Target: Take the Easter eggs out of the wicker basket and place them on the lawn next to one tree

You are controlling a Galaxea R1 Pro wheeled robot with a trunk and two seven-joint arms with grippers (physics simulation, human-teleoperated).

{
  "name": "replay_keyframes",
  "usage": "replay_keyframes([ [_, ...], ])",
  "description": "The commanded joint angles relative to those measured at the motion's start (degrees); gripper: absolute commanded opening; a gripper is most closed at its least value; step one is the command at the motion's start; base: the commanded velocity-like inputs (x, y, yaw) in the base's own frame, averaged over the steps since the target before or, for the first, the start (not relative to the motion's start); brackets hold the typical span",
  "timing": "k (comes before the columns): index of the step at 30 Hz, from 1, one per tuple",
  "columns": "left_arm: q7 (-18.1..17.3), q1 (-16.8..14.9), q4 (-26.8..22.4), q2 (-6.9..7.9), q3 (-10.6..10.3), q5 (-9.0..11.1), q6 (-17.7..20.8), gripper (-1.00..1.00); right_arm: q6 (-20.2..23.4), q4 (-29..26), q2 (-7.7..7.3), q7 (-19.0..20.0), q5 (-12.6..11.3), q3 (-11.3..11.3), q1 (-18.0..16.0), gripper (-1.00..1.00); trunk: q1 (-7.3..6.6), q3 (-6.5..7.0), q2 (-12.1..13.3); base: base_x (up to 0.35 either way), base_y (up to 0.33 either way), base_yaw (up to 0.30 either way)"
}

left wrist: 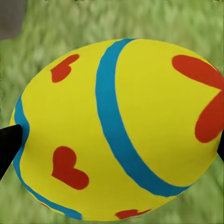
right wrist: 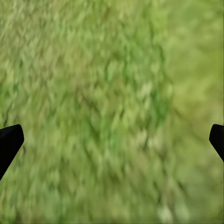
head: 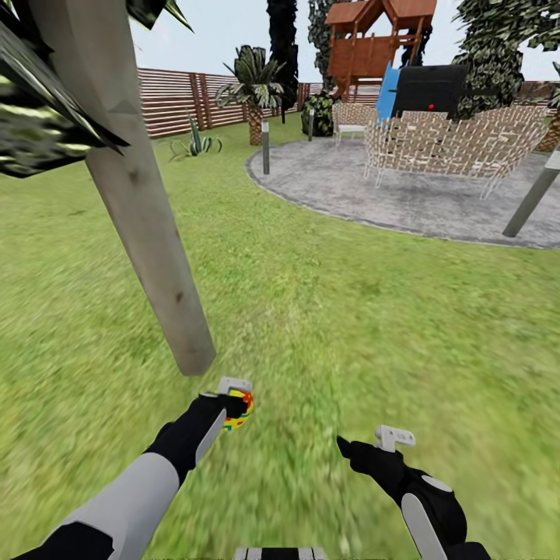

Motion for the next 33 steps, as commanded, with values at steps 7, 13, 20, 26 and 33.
replay_keyframes([
  [7, 0.6, 0.2, -0.09, 0.27, -0.4, 0.45, -2.82, -1.0, -0.88, -0.23, -0.1, 0.73, -0.67, 0.09, -0.03, 1.0, 0.17, -1.61, -0.12, 0.0, 0.0, 0.0],
  [13, 0.6, 0.23, -0.31, 0.31, -0.4, 0.43, -3.21, -1.0, -6.52, -0.25, -3.91, 8.54, -0.75, -0.02, 0.33, 1.0, 0.32, -2.93, -0.2, 0.0, 0.0, 0.0],
  [20, 0.76, 0.3, -3.46, 0.4, -0.48, 0.36, -3.18, -1.0, -7.75, -0.25, -4.72, 11.2, -0.78, -0.82, 2.08, 1.0, 0.5, -4.49, -0.29, 0.0, 0.0, 0.0],
  [26, 0.77, 0.3, -3.91, 0.4, -0.48, 0.36, -3.18, -1.0, -7.45, -0.25, -4.71, 11.28, -0.78, -0.85, 2.16, 1.0, 0.65, -5.81, -0.37, 0.0, 0.0, 0.0],
  [33, 0.83, 0.38, -6.51, 0.4, -0.48, 0.39, -3.18, -1.0, -7.13, -0.25, -4.71, 11.2, -0.78, -0.85, 2.16, 1.0, 0.84, -7.37, -0.47, 0.0, 0.0, 0.0],
])
